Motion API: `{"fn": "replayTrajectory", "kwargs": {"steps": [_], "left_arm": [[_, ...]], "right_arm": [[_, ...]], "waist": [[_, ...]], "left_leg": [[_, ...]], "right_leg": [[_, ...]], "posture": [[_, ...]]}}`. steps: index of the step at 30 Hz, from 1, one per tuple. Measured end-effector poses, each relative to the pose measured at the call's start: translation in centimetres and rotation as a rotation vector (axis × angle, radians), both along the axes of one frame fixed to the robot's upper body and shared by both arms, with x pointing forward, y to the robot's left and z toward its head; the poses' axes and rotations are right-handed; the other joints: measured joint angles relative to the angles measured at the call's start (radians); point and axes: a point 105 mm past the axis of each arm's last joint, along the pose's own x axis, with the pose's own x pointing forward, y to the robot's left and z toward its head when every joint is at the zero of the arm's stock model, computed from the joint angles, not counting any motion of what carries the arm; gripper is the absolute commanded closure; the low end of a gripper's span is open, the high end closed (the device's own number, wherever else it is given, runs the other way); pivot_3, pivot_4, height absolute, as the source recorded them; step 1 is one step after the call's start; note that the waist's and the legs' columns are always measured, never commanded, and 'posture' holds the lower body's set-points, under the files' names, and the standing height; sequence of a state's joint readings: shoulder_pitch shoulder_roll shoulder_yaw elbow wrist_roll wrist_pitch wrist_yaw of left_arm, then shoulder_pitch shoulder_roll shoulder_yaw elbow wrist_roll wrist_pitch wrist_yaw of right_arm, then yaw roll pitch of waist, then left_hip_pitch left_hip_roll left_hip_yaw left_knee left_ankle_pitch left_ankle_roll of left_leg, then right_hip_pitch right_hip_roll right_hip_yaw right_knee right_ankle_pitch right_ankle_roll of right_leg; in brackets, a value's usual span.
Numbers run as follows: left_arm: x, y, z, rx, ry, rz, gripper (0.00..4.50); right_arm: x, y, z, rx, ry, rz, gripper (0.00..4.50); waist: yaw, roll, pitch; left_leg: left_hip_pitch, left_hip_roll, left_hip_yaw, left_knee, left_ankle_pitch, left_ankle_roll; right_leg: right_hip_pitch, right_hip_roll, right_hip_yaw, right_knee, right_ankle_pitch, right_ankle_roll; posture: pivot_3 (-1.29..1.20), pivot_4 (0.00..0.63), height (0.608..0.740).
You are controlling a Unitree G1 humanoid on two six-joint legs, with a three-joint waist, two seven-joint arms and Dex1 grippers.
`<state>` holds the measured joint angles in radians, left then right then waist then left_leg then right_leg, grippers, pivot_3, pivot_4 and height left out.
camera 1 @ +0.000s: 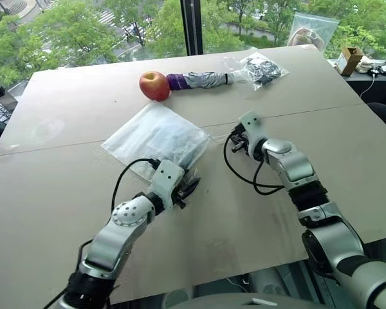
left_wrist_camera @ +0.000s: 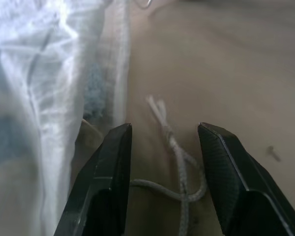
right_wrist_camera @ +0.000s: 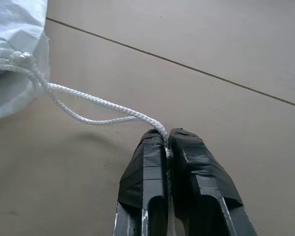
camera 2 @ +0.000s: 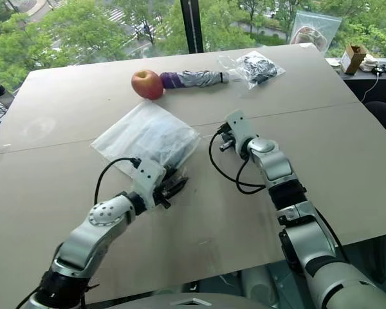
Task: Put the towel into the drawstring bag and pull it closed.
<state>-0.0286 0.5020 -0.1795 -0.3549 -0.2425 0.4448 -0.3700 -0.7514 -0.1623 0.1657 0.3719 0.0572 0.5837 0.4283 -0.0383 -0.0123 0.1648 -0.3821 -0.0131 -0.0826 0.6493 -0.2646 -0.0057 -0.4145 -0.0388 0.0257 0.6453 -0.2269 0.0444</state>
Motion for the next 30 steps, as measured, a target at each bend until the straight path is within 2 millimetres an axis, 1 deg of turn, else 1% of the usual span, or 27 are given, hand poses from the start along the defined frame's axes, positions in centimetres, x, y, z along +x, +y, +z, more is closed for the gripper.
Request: {"fn": "replayTrajectory", "kwargs": {"steps": [3,4,5,8,12,14,18,19,21,23,24,25,26,28,29,30], "left_arm": [[-0.3,-0.3,-0.6,0.018,0.007,-0.027,2.35],[-0.6,-0.3,-0.7,0.027,0.012,-0.039,2.85],[-0.8,-0.3,-0.9,0.039,0.018,-0.051,2.98],[-1.7,-0.3,-1.1,0.066,0.024,-0.084,4.41],[-1.8,-0.1,-1.1,0.080,-0.008,-0.066,4.47],[-1.7,-0.1,-0.8,0.074,-0.053,-0.052,4.47],[-1.3,1.1,-0.5,0.113,-0.140,0.001,4.47],[-1.0,1.6,0.3,0.137,-0.205,0.025,4.47],[-0.1,2.6,3.2,0.174,-0.384,0.097,4.47],[1.0,4.7,7.2,0.134,-0.567,0.265,4.47],[1.3,6.1,9.5,0.074,-0.651,0.374,4.47],[1.4,7.4,11.2,0.026,-0.712,0.463,4.47],[1.2,9.1,12.4,-0.019,-0.754,0.556,4.47],[0.8,11.4,12.9,-0.048,-0.775,0.684,4.47],[0.6,12.2,12.8,-0.050,-0.771,0.723,4.47],[0.4,13.6,12.5,-0.061,-0.759,0.796,4.47]], "right_arm": [[-0.1,-0.1,-0.2,0.003,0.007,-0.005,4.50],[-0.1,-0.2,-0.3,0.005,0.010,-0.008,4.50],[-0.1,-0.2,-0.3,0.007,0.011,-0.010,4.50],[0.0,-0.6,-0.2,0.011,0.015,-0.024,4.50],[0.0,-0.7,-0.2,0.012,0.018,-0.029,4.50],[0.1,-0.7,-0.2,0.013,0.014,-0.037,4.50],[0.4,-1.0,0.2,0.024,-0.009,-0.067,4.50],[0.7,-1.2,0.4,0.035,-0.016,-0.091,4.50],[1.6,-1.9,1.2,0.056,-0.040,-0.148,4.50],[2.3,-2.3,2.1,0.077,-0.069,-0.190,4.50],[2.6,-2.4,2.5,0.085,-0.084,-0.204,4.50],[2.8,-2.5,2.7,0.089,-0.095,-0.213,4.50],[2.9,-2.6,2.8,0.091,-0.104,-0.225,4.50],[3.2,-3.2,2.6,0.100,-0.107,-0.267,4.50],[3.3,-3.4,2.5,0.105,-0.106,-0.288,4.50],[3.5,-3.9,2.4,0.122,-0.115,-0.331,4.50]], "waist": [[0.000,0.000,0.000],[0.000,0.000,-0.001],[-0.001,0.001,-0.001],[-0.004,0.001,-0.001],[-0.004,0.002,-0.002],[-0.004,0.002,-0.002],[-0.002,0.002,-0.002],[-0.001,0.002,-0.001],[0.002,0.002,-0.001],[0.004,0.002,-0.001],[0.005,0.001,-0.001],[0.005,0.001,-0.002],[0.003,0.001,-0.002],[-0.001,0.001,-0.002],[-0.001,0.001,-0.002],[-0.001,0.001,-0.002]], "left_leg": [[0.001,0.000,0.000,0.000,0.000,0.000],[0.002,0.000,0.000,0.000,0.000,0.000],[0.002,0.000,-0.001,0.000,0.000,0.000],[0.003,0.000,0.000,0.000,0.000,0.000],[0.003,0.001,0.000,0.000,0.000,0.000],[0.003,0.001,0.000,0.000,0.000,0.000],[0.003,0.001,-0.001,0.000,0.000,0.000],[0.002,0.001,-0.001,0.001,0.000,0.000],[0.002,0.000,-0.001,0.001,0.000,0.000],[0.001,0.000,-0.002,0.001,0.000,0.000],[0.001,0.000,-0.002,0.002,0.000,0.000],[0.001,0.000,-0.001,0.002,0.000,0.000],[0.001,0.000,-0.001,0.001,0.000,0.000],[0.001,0.000,0.000,0.001,0.000,0.000],[0.000,0.000,0.000,0.001,0.000,0.000],[-0.002,0.000,0.000,0.001,0.000,0.000]], "right_leg": [[0.001,0.000,0.000,0.001,0.000,0.000],[0.001,0.000,0.000,0.002,0.000,0.000],[0.001,0.000,0.000,0.002,0.000,0.000],[0.001,0.000,0.001,0.002,0.000,0.000],[0.001,0.001,0.001,0.003,0.000,0.000],[0.001,0.001,0.001,0.003,0.000,0.000],[0.001,0.001,0.000,0.004,0.000,0.000],[0.001,0.001,0.000,0.004,0.000,0.000],[0.000,0.000,0.000,0.004,0.000,0.000],[0.000,0.000,0.000,0.004,0.000,0.000],[0.000,0.000,0.000,0.003,0.000,0.000],[0.001,-0.001,0.000,0.003,0.000,0.000],[0.001,-0.001,0.000,0.003,0.000,0.000],[0.000,-0.001,0.000,0.002,0.000,0.000],[-0.001,-0.001,0.000,0.002,0.000,0.000],[-0.002,-0.001,0.000,0.002,0.000,0.000]], "posture": [[0.00,0.150,0.740],[0.00,0.150,0.740],[0.00,0.150,0.740],[0.00,0.150,0.740],[0.00,0.150,0.740],[0.00,0.150,0.740],[0.00,0.150,0.740],[0.00,0.150,0.740],[0.00,0.150,0.740],[0.00,0.150,0.740],[0.00,0.150,0.740],[0.00,0.150,0.740],[0.00,0.150,0.740],[0.00,0.150,0.740],[0.00,0.150,0.740],[0.00,0.150,0.740]]}}
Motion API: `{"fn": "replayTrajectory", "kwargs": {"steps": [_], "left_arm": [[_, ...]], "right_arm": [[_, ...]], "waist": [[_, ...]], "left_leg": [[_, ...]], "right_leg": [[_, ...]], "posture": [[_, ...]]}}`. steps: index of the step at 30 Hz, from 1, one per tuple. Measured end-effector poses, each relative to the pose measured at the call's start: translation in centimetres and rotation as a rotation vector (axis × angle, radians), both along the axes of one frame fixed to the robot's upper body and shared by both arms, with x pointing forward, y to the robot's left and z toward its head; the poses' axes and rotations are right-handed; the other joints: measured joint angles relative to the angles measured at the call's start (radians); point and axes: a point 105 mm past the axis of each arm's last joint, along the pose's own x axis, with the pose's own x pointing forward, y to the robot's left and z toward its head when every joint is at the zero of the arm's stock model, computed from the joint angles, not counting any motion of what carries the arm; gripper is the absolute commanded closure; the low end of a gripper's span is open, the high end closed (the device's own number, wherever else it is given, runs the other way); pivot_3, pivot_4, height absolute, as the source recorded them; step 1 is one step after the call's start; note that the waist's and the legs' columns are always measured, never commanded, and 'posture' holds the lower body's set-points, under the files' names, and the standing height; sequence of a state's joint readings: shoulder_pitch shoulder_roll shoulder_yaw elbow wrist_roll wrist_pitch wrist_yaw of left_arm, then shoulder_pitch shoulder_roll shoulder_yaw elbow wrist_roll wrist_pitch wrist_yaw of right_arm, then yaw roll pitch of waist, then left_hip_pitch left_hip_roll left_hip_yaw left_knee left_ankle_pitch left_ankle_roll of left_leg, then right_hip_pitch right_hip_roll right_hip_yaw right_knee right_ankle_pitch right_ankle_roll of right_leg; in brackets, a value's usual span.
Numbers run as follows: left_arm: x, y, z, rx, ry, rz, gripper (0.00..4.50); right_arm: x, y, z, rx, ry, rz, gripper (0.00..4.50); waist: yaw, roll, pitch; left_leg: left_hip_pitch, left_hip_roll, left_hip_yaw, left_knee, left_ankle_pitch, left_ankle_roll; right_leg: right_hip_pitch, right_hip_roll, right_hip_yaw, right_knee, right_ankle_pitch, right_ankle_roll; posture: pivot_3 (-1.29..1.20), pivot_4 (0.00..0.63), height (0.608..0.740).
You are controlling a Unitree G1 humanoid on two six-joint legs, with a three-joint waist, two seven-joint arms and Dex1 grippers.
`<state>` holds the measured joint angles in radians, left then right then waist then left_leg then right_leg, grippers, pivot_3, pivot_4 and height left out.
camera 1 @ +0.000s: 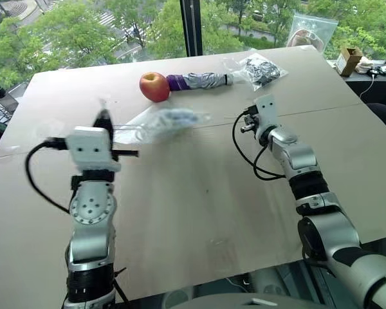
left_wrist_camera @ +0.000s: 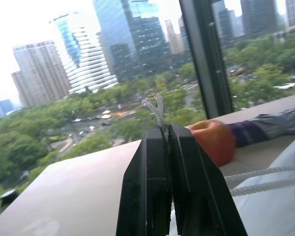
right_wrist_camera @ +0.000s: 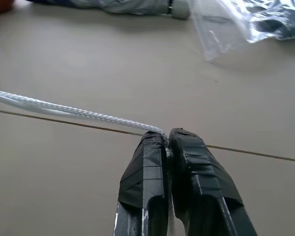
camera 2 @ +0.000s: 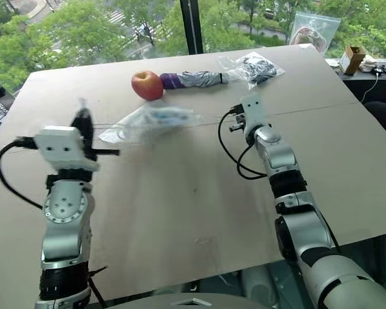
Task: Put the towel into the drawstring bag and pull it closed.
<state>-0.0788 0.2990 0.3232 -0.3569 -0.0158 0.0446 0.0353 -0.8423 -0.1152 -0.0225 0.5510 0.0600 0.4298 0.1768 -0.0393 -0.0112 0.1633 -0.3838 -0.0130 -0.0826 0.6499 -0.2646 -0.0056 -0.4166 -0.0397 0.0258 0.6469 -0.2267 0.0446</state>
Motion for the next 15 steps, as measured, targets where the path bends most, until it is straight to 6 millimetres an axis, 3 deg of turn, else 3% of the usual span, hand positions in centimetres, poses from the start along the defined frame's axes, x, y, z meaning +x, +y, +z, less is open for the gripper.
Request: {"fn": "replayTrajectory", "kwargs": {"steps": [6,15], "left_arm": [[-1.1,4.0,-0.5,-0.097,-0.003,0.196,4.47],[-1.4,5.1,-1.7,-0.189,0.020,0.333,4.47]], "right_arm": [[0.7,-2.4,2.1,0.062,-0.118,-0.173,4.50],[0.9,-7.0,2.6,0.129,-0.156,-0.474,4.50]], "waist": [[0.005,0.000,0.000],[0.003,0.000,0.000]], "left_leg": [[-0.001,-0.001,0.000,0.001,0.000,0.000],[0.000,-0.001,0.003,0.001,0.000,0.000]], "right_leg": [[-0.001,0.000,-0.001,0.001,0.000,0.000],[0.000,0.000,-0.001,0.005,0.000,0.000]], "posture": [[0.00,0.150,0.740],[0.00,0.150,0.740]]}}
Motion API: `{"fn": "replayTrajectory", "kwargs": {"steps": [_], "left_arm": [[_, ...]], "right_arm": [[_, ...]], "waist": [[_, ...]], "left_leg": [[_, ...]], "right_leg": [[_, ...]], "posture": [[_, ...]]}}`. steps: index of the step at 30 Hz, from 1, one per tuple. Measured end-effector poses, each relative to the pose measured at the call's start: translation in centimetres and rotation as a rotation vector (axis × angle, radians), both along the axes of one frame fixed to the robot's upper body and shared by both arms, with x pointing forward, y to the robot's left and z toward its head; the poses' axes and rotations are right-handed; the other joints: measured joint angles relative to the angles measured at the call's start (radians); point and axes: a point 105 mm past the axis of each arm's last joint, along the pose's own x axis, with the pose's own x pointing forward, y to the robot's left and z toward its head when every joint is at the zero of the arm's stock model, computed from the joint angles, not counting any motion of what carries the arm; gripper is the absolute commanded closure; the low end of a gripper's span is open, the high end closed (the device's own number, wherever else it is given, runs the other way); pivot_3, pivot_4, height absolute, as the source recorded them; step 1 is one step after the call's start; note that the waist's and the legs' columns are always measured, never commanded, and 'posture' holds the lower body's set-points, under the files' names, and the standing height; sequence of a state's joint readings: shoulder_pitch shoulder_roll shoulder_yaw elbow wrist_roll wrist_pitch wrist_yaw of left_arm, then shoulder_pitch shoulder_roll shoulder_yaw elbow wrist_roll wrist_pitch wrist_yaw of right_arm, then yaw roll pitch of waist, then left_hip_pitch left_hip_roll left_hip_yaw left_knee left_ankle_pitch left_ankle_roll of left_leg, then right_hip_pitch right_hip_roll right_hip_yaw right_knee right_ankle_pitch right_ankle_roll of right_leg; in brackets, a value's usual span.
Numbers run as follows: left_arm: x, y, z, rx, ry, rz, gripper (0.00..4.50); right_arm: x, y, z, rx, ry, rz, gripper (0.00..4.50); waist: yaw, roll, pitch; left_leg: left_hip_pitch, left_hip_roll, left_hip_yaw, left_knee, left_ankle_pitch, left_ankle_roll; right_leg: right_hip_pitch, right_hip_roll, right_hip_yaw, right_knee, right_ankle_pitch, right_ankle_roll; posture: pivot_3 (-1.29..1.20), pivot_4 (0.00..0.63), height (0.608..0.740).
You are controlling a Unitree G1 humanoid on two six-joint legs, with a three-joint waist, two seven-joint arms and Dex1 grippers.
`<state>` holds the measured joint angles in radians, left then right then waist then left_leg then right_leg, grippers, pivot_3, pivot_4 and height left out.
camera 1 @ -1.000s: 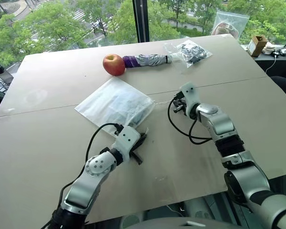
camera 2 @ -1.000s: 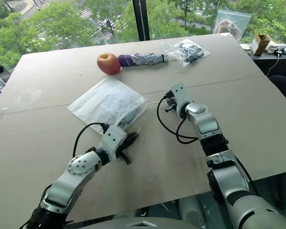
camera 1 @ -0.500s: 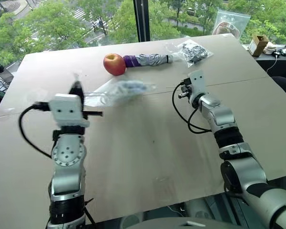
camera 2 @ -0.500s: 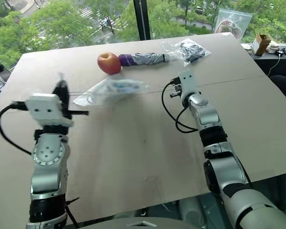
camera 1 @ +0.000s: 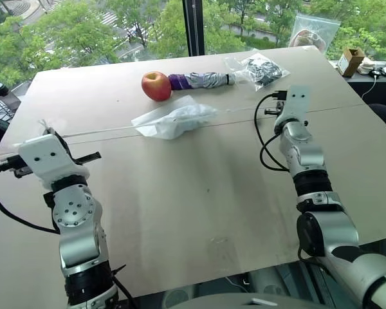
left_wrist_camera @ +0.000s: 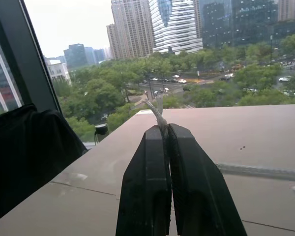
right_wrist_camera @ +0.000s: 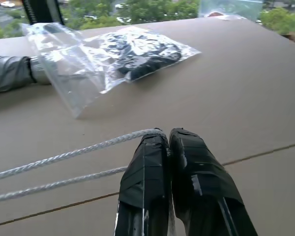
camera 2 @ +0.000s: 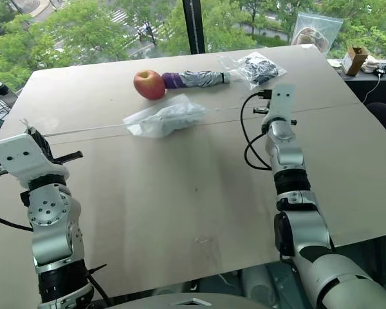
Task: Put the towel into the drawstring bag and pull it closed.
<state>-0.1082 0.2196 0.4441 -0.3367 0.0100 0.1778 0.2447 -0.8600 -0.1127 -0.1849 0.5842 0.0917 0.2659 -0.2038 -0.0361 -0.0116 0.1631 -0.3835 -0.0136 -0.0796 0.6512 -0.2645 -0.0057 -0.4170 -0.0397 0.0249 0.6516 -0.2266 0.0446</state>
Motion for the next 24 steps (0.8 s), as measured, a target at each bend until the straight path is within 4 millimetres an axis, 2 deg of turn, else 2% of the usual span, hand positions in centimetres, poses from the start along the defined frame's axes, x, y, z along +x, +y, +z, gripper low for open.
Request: {"fn": "replayTrajectory", "kwargs": {"steps": [2,5,8,10,11,13,15,18,22,24], "left_arm": [[-0.1,0.2,-0.3,-0.013,0.009,0.029,4.47],[0.0,0.3,0.3,0.004,-0.003,0.029,4.47],[0.4,0.7,3.6,0.063,-0.078,0.033,4.47],[0.6,0.7,7.5,0.142,-0.167,0.028,4.47],[0.4,0.7,9.6,0.185,-0.222,0.033,4.47],[0.1,0.7,11.3,0.216,-0.269,0.042,4.47],[0.0,0.9,11.9,0.227,-0.279,0.049,4.47],[0.3,1.8,10.8,0.216,-0.223,0.086,4.47],[0.4,2.8,8.4,0.168,-0.140,0.125,4.47],[0.4,2.9,8.1,0.162,-0.131,0.128,4.47]], "right_arm": [[-0.2,-1.7,0.0,0.042,-0.013,-0.096,4.50],[-0.4,-2.9,0.8,0.052,-0.059,-0.150,4.50],[-0.5,-3.7,3.1,0.033,-0.152,-0.172,4.50],[-0.5,-3.9,6.9,-0.015,-0.269,-0.174,4.50],[-0.7,-3.9,9.5,-0.030,-0.349,-0.174,4.50],[-1.2,-4.1,12.2,-0.061,-0.437,-0.182,4.50],[-1.6,-4.5,13.8,-0.083,-0.494,-0.196,4.50],[-1.5,-4.9,13.3,-0.088,-0.484,-0.217,4.50],[-1.3,-6.3,10.2,-0.076,-0.390,-0.279,4.50],[-1.3,-6.6,9.7,-0.067,-0.369,-0.299,4.50]], "waist": [[0.000,0.000,0.000],[-0.001,0.000,0.000],[-0.002,0.000,0.001],[-0.003,-0.001,0.001],[-0.004,-0.001,0.001],[-0.005,-0.001,0.001],[-0.006,-0.001,0.001],[-0.006,-0.001,0.001],[-0.003,-0.001,0.001],[-0.002,-0.001,0.001]], "left_leg": [[0.000,0.000,0.001,0.000,0.000,0.000],[0.000,0.000,0.001,0.000,0.000,0.000],[0.000,0.000,0.001,0.001,0.000,0.000],[0.000,0.000,0.002,0.001,0.000,0.000],[0.000,0.000,0.002,0.001,0.000,0.000],[0.001,0.000,0.003,0.000,0.000,0.000],[0.001,0.000,0.003,0.000,0.001,-0.001],[0.000,0.001,0.004,-0.001,0.001,-0.002],[-0.001,0.001,0.004,-0.001,0.001,-0.002],[-0.002,0.001,0.003,-0.001,0.001,-0.002]], "right_leg": [[0.000,0.000,0.000,0.000,0.000,0.000],[0.000,0.000,0.000,0.000,0.000,0.000],[-0.001,0.000,0.000,0.002,0.000,0.000],[-0.001,0.001,0.000,0.003,0.000,0.000],[-0.001,0.001,0.001,0.003,0.000,0.000],[-0.001,0.001,0.001,0.002,0.000,0.000],[-0.001,0.001,0.001,0.000,0.000,0.000],[-0.001,0.001,0.003,-0.002,0.000,0.000],[-0.001,0.000,0.002,-0.003,0.000,0.000],[-0.002,0.000,0.002,-0.003,0.000,0.000]], "posture": [[0.00,0.150,0.740],[0.00,0.150,0.740],[0.00,0.150,0.740],[0.00,0.150,0.740],[0.00,0.150,0.740],[0.00,0.150,0.740],[0.00,0.150,0.740],[0.00,0.150,0.740],[0.00,0.150,0.740],[0.00,0.150,0.740]]}}
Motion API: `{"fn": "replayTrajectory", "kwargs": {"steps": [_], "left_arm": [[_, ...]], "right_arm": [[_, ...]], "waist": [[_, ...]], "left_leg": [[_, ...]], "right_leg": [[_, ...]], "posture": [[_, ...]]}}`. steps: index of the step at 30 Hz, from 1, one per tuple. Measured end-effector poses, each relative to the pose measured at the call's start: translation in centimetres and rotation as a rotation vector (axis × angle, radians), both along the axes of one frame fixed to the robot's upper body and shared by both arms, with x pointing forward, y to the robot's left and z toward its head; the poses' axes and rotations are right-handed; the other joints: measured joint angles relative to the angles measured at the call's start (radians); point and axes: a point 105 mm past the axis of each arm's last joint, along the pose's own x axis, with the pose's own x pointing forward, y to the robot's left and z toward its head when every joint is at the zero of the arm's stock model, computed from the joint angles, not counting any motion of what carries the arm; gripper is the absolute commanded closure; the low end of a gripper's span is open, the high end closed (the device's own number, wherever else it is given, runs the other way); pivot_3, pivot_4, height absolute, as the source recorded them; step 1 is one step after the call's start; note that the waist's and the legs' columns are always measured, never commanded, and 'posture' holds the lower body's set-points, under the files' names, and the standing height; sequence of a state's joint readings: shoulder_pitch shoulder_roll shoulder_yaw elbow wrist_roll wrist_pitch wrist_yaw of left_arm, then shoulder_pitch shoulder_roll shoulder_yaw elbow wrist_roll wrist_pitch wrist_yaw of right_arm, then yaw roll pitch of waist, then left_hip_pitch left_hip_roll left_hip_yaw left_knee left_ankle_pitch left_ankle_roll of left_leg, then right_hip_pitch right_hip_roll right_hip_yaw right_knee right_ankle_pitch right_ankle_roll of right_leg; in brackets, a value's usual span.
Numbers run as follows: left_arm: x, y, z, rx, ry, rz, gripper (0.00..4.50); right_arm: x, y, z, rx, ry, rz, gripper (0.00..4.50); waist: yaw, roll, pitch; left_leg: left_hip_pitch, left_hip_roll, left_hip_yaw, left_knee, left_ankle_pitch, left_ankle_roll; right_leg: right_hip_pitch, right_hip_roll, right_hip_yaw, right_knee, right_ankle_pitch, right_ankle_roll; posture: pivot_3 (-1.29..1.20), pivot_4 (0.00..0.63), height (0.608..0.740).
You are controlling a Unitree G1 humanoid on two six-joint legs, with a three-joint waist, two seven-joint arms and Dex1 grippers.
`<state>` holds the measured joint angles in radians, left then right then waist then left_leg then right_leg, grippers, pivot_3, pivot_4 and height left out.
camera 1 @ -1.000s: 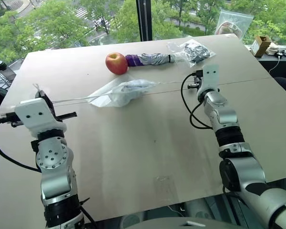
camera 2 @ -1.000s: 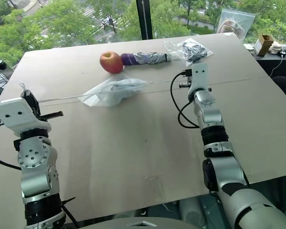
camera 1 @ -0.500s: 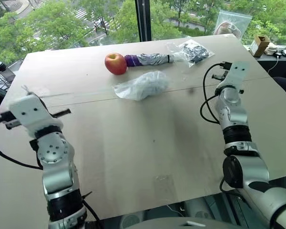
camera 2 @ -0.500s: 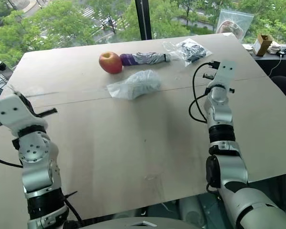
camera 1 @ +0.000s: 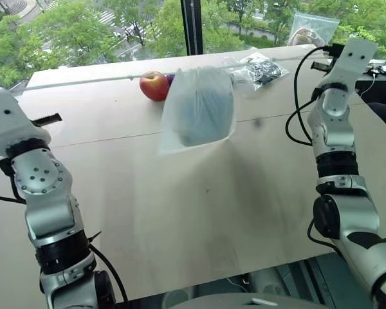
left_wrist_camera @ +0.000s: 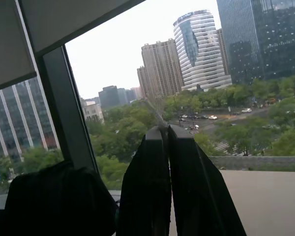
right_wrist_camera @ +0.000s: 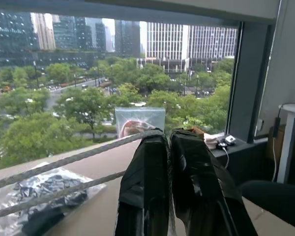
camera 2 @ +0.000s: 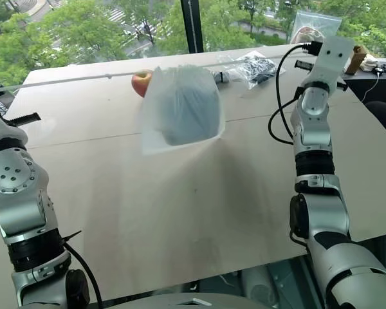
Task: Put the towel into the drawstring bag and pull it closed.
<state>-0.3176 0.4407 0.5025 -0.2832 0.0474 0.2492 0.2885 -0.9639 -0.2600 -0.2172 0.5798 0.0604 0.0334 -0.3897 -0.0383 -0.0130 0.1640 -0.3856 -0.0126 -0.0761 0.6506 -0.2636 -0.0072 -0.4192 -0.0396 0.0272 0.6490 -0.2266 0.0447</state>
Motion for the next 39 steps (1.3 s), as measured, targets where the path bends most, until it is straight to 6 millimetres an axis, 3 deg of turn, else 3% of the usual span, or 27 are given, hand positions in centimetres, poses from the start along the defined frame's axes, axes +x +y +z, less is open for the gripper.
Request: {"fn": "replayTrajectory", "kwargs": {"steps": [8,10,11,12,14,15,16,17,19,21,22,23,27,32,35,39], "left_arm": [[0.5,-0.3,0.4,-0.004,-0.038,-0.074,4.47],[1.1,-0.8,-0.5,-0.033,-0.003,-0.195,4.47],[1.6,-1.4,-1.3,-0.057,0.037,-0.303,4.47],[2.3,-2.7,-2.5,-0.092,0.092,-0.439,4.47],[3.0,-5.0,-3.6,-0.116,0.152,-0.607,4.47],[3.1,-7.4,-4.4,-0.123,0.202,-0.753,4.47],[2.7,-12.1,-6.2,-0.131,0.316,-1.014,4.47],[2.2,-13.8,-7.1,-0.132,0.368,-1.108,4.50],[0.0,-17.0,-10.0,-0.165,0.530,-1.309,3.86],[-1.6,-17.2,-13.0,-0.235,0.674,-1.359,2.91],[-1.6,-17.1,-13.1,-0.237,0.682,-1.359,2.79],[-1.6,-16.9,-13.2,-0.238,0.684,-1.352,2.21],[-1.4,-13.3,-14.6,-0.275,0.706,-1.205,0.70],[-3.5,-9.7,-18.3,-0.277,0.866,-1.083,0.70],[-5.2,-9.2,-19.4,-0.250,0.914,-1.082,0.70],[-7.3,-9.1,-19.6,-0.249,0.942,-1.132,0.70]], "right_arm": [[-0.5,-1.6,0.0,-0.026,-0.002,-0.050,4.50],[0.1,-1.6,-1.5,-0.058,0.079,0.051,4.50],[0.4,-1.2,-3.2,-0.083,0.156,0.156,4.50],[0.5,0.0,-5.9,-0.084,0.256,0.292,4.50],[0.0,2.6,-8.9,-0.085,0.353,0.470,4.50],[-0.9,4.9,-10.9,-0.095,0.412,0.619,4.50],[-3.2,9.2,-13.8,-0.116,0.506,0.874,4.50],[-4.3,10.7,-14.5,-0.128,0.534,0.968,4.13],[-7.9,12.9,-16.2,-0.200,0.620,1.211,3.37],[-9.7,12.1,-16.4,-0.247,0.681,1.304,2.22],[-9.7,11.8,-16.4,-0.249,0.686,1.302,2.11],[-9.6,11.3,-16.2,-0.238,0.688,1.299,1.55],[-9.2,9.6,-15.8,-0.256,0.685,1.268,0.01],[-8.8,5.8,-15.1,-0.405,0.565,1.248,0.01],[-9.2,3.0,-15.4,-0.432,0.587,1.253,0.01],[-10.3,0.1,-14.3,-0.421,0.552,1.295,0.01]], "waist": [[0.000,0.000,0.000],[-0.001,0.000,0.000],[-0.001,0.000,0.000],[-0.002,-0.001,0.000],[-0.003,0.000,0.000],[-0.004,0.000,0.000],[-0.005,0.000,0.000],[-0.007,0.001,0.000],[-0.006,0.003,0.002],[-0.003,0.003,0.002],[-0.002,0.002,0.002],[0.000,0.002,0.002],[0.001,0.002,0.002],[0.000,0.002,0.002],[0.001,0.002,0.002],[0.004,0.002,0.002]], "left_leg": [[0.001,0.000,0.001,0.000,0.000,0.001],[0.001,0.000,0.001,0.000,-0.001,0.001],[0.001,0.000,0.001,0.000,-0.001,0.001],[0.001,0.001,0.000,0.000,-0.001,0.002],[0.001,0.003,0.000,0.000,-0.001,0.002],[0.001,0.004,0.000,0.000,-0.001,0.002],[0.000,0.005,0.000,0.000,-0.001,0.003],[0.001,0.005,0.000,-0.001,-0.002,0.003],[0.001,0.005,-0.001,-0.001,-0.003,0.005],[0.003,0.005,-0.001,0.001,-0.003,0.005],[0.004,0.004,-0.001,0.001,-0.003,0.005],[0.005,0.004,-0.001,0.002,-0.003,0.005],[0.008,0.005,-0.001,0.003,-0.002,0.005],[0.007,0.006,0.001,0.003,-0.002,0.005],[0.006,0.006,0.003,0.002,-0.002,0.005],[0.006,0.008,0.005,0.002,-0.003,0.005]], "right_leg": [[0.000,0.000,0.000,0.000,0.000,0.000],[0.000,0.000,0.001,0.000,0.000,0.000],[0.001,0.000,0.000,-0.001,0.000,0.000],[0.002,0.001,0.000,-0.002,0.000,0.000],[0.002,0.001,-0.001,-0.002,0.000,0.000],[0.002,0.001,0.000,-0.002,0.000,0.000],[0.002,0.001,0.000,-0.002,0.000,0.000],[0.001,0.001,0.001,-0.002,0.000,0.000],[0.001,0.001,0.003,-0.003,0.000,0.000],[0.003,0.001,0.002,-0.004,0.000,0.000],[0.005,0.001,0.002,-0.004,0.000,0.000],[0.007,0.003,0.000,-0.004,-0.001,0.000],[0.009,0.007,-0.001,-0.004,0.001,-0.004],[0.009,0.007,0.000,-0.004,0.002,-0.004],[0.008,0.005,0.001,-0.006,0.002,-0.004],[0.008,0.003,0.001,-0.007,0.002,-0.004]], "posture": [[0.00,0.150,0.740],[0.00,0.150,0.740],[0.00,0.150,0.740],[0.00,0.150,0.740],[0.00,0.150,0.740],[0.00,0.150,0.740],[0.00,0.150,0.740],[0.00,0.150,0.740],[0.00,0.150,0.740],[0.00,0.150,0.740],[0.00,0.150,0.740],[0.00,0.150,0.740],[0.00,0.150,0.740],[0.00,0.150,0.740],[0.00,0.150,0.740],[0.00,0.150,0.740]]}}
